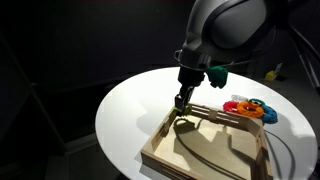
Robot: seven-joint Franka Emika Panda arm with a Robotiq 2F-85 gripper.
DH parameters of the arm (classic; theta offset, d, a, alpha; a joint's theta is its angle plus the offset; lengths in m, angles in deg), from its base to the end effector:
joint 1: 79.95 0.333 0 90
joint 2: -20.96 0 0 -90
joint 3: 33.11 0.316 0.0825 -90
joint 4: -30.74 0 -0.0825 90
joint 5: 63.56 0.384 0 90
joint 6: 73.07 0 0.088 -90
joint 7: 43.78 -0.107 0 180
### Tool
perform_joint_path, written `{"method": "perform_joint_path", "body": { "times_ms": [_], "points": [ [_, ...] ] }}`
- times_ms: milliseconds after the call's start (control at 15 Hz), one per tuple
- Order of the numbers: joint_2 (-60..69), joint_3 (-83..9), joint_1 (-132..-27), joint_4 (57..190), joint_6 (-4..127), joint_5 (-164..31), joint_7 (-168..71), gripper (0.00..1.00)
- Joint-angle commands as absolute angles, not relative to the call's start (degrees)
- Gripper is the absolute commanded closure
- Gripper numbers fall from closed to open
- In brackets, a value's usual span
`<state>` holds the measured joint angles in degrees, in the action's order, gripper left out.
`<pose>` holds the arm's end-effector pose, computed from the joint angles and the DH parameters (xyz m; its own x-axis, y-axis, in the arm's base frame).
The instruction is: Remove the green ring from the crate and put it on the pile on the right
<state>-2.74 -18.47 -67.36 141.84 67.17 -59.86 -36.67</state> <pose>0.5653 0.2815 0.2868 0.8630 0.4914 0.1175 0.5041 -0.8532 -0.1340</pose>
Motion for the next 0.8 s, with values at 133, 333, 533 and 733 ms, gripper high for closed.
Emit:
{"method": "perform_joint_path", "body": {
  "times_ms": [133, 333, 533, 733],
  "points": [
    [2.7, -19.0, -68.3, 142.7, 60.1, -59.4, -36.9, 0.93],
    [5.0, -20.6, -68.4, 143.2, 57.5, -60.6, -38.4, 0.93],
    [6.8, -22.5, -68.8, 143.9, 56.1, -61.3, -39.4, 0.93],
    [8.1, -24.5, -69.5, 144.9, 55.7, -63.0, -41.0, 0.93]
  ]
}}
